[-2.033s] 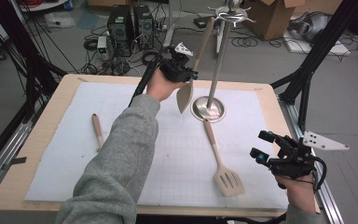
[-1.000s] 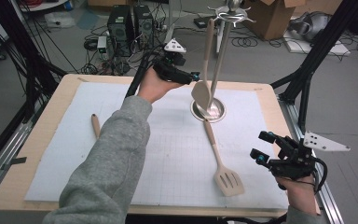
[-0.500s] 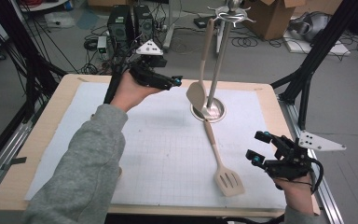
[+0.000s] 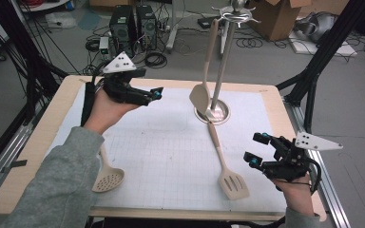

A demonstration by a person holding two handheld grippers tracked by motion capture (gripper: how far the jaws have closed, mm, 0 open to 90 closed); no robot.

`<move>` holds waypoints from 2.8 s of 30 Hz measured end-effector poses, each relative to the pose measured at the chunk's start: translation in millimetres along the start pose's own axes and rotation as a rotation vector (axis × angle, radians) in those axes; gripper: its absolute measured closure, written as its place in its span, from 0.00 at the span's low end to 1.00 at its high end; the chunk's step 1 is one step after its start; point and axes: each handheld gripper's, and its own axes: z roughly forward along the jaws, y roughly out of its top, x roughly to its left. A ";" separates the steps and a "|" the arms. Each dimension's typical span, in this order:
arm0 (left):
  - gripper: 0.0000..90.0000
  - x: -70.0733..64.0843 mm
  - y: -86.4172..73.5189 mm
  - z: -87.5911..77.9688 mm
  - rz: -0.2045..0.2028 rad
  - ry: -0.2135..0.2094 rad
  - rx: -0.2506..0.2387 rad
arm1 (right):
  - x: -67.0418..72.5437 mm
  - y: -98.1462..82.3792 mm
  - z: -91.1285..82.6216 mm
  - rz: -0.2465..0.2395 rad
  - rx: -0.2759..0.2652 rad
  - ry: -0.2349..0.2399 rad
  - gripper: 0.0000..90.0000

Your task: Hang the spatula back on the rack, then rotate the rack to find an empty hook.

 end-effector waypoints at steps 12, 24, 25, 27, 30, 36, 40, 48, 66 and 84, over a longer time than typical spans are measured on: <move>0.16 3.2 -24.2 -54.7 -0.034 0.065 -0.026 | 1.7 0.9 11.2 -0.012 0.023 0.005 0.16; 0.16 0.4 -66.4 -101.7 -0.064 0.138 -0.045 | 7.6 2.8 19.2 -0.029 0.036 0.004 0.17; 0.16 0.5 -70.5 -104.8 -0.070 0.142 -0.045 | 7.7 2.9 19.2 -0.029 0.036 0.003 0.16; 0.16 1.2 -78.2 -110.9 -0.081 0.141 -0.044 | 7.7 2.9 18.9 -0.029 0.036 -0.002 0.17; 0.16 0.8 -89.1 -118.4 -0.095 0.138 -0.034 | 7.6 2.9 18.6 -0.032 0.032 -0.011 0.17; 0.16 -1.9 -109.2 -131.0 -0.111 0.141 -0.018 | 7.7 4.1 16.2 -0.043 0.023 -0.019 0.17; 0.16 -3.8 -116.6 -139.7 -0.116 0.147 -0.031 | 8.6 5.8 13.9 -0.052 0.010 -0.025 0.17; 0.16 -5.7 -125.3 -147.5 -0.130 0.174 -0.043 | 11.2 8.2 14.4 -0.068 0.006 -0.030 0.16; 0.16 -14.6 -131.6 -171.0 -0.104 0.272 -0.058 | 14.8 7.1 26.3 -0.076 0.036 -0.014 0.16; 0.16 -14.6 -133.9 -167.9 -0.109 0.239 -0.059 | 7.9 29.2 24.8 -0.077 -0.007 -0.113 0.16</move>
